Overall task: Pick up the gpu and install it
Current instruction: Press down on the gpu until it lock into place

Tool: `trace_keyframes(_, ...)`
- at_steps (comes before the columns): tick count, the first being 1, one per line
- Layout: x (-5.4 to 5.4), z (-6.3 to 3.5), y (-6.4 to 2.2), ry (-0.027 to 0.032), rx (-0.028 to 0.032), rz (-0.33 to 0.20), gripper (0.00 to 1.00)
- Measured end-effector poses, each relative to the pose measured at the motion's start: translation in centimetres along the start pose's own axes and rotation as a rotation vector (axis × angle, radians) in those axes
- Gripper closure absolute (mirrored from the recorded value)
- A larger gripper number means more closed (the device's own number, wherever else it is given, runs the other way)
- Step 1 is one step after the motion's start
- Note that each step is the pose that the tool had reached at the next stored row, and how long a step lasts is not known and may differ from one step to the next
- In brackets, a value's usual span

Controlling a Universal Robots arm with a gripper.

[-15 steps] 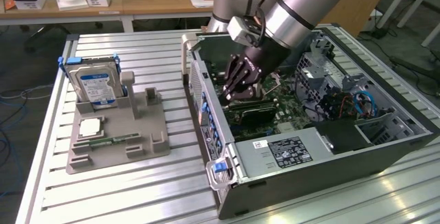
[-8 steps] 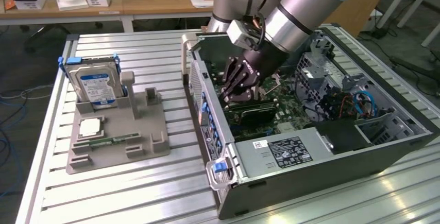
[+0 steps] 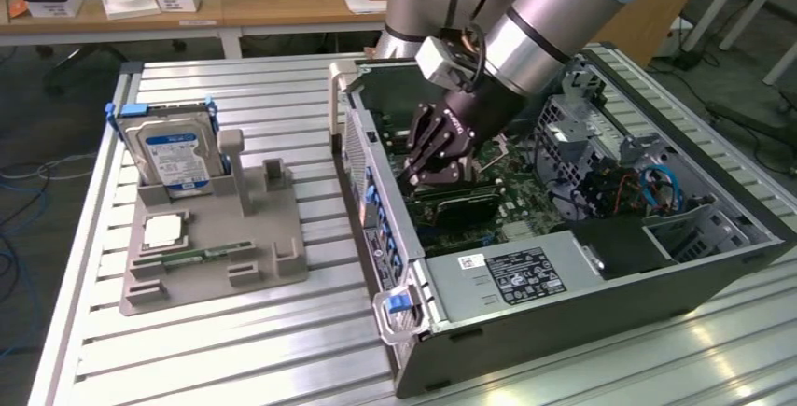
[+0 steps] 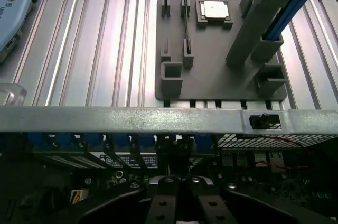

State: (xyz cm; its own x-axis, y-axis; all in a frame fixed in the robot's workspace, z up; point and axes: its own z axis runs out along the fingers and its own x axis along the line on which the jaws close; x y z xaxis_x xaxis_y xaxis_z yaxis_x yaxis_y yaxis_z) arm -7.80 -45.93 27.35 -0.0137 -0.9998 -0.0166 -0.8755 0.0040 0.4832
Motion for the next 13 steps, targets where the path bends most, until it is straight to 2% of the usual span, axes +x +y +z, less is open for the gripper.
trace_keyframes(3, 0.00, -0.11, -0.23, -0.0002, 0.0002, 0.000, 0.90)
trace_keyframes(4, -0.01, -0.09, -0.24, 0.0000, 0.0089, 0.000, 0.90)
trace_keyframes(9, -0.03, 0.09, -0.14, 0.0005, 0.0810, -0.003, 0.90)
trace_keyframes(10, -0.04, 0.14, -0.11, 0.0005, 0.0940, -0.004, 0.90)
trace_keyframes(11, -0.05, 0.26, -0.06, 0.0003, 0.1048, -0.004, 0.90)
trace_keyframes(12, -0.05, 0.28, -0.07, 0.0003, 0.1088, -0.004, 0.90)
trace_keyframes(13, -0.05, 0.28, -0.07, 0.0004, 0.1088, -0.004, 0.90)
